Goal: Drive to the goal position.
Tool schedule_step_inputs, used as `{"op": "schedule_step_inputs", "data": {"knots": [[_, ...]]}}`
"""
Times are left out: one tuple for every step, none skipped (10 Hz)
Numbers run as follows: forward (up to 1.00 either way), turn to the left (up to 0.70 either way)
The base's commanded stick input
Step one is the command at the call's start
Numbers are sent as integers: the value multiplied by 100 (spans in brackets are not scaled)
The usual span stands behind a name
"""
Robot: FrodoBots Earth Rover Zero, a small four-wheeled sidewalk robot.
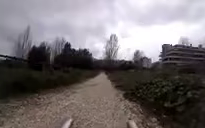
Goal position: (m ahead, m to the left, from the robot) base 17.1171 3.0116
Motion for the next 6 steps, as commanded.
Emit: {"op": "schedule_step_inputs", "data": {"knots": [[70,0],[70,0],[70,0],[70,0],[70,0],[70,0]]}}
